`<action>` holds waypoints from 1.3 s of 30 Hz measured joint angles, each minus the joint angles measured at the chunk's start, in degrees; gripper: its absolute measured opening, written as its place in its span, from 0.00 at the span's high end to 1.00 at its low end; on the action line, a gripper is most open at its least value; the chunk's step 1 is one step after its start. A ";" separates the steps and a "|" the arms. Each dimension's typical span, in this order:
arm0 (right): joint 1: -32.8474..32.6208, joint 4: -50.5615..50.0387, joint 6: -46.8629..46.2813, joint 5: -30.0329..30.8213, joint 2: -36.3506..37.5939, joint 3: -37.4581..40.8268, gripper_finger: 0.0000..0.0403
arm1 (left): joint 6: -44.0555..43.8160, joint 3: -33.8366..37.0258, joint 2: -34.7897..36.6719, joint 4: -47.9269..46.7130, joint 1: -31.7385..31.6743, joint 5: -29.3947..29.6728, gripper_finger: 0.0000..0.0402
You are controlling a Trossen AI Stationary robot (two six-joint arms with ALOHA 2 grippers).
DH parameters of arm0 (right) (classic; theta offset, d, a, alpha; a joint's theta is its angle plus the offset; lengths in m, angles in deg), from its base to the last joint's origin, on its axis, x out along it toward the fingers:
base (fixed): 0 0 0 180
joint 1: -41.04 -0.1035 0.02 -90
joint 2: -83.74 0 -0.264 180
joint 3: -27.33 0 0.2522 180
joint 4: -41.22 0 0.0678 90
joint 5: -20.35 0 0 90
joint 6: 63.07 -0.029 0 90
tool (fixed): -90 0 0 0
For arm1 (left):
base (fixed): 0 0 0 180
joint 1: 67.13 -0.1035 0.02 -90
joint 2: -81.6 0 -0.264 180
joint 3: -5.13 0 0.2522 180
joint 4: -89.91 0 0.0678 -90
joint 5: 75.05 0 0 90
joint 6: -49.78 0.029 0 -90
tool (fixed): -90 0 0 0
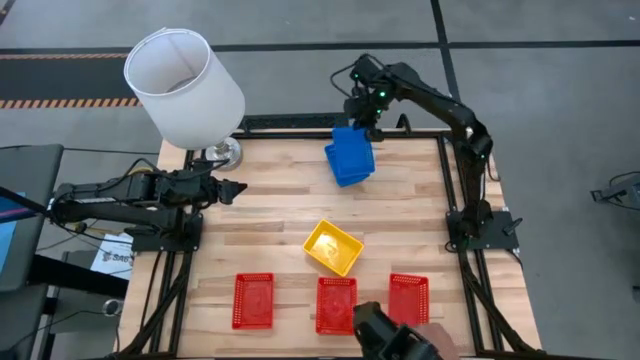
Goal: Stack baskets by color
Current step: Stack the left blue bin on the blue bin
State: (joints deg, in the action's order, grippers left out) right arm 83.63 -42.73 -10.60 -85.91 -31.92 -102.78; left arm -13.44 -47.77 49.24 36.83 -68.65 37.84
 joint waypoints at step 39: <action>-2.02 -0.19 9.49 -0.23 -3.76 -0.02 0.81 | -1.09 0.01 0.00 -0.04 0.00 0.07 0.40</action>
State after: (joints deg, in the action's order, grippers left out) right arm 81.62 -42.93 -1.11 -86.14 -35.68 -102.80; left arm -14.53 -47.77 49.24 36.79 -68.65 37.91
